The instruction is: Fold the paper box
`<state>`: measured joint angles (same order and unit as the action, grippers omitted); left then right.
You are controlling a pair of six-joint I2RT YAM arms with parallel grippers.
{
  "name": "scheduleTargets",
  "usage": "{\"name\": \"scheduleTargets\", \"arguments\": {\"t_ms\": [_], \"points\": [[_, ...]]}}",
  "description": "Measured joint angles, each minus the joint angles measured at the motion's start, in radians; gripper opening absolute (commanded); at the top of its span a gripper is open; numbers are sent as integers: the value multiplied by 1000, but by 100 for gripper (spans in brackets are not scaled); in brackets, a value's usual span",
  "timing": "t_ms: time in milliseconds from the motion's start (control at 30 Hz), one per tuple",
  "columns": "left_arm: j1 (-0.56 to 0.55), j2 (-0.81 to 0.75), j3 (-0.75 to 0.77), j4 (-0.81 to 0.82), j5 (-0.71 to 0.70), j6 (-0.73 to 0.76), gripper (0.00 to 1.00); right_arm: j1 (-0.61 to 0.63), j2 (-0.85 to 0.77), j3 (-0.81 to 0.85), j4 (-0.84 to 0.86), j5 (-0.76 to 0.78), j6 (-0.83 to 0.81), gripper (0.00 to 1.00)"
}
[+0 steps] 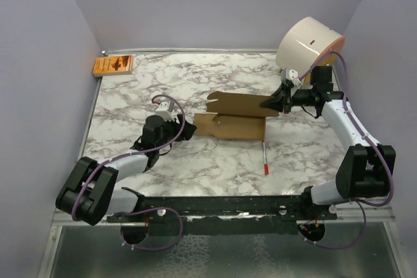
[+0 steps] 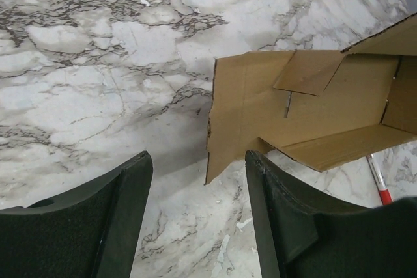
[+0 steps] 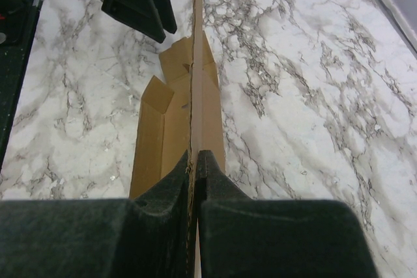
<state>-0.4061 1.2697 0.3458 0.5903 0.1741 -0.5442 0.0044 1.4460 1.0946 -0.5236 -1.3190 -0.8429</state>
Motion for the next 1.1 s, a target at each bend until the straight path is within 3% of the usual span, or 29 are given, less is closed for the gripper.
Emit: {"name": "scheduleTargets", "arguments": {"t_ms": [167,333,567,800,1100], "points": [[19,69,14,57,60,12,56,0,0,0,0,0,0,1],[57,163,44,119,124,8,44,0,0,0,0,-2,0,1],[69,264,79,232,225,-37,0,0,0,0,0,-4,0,1],[70,273,80,300,286,-77,0,0,0,0,2,-4,2,1],[4,127,78,240,275,-55,0,0,0,-31,86,-3,65,1]]}}
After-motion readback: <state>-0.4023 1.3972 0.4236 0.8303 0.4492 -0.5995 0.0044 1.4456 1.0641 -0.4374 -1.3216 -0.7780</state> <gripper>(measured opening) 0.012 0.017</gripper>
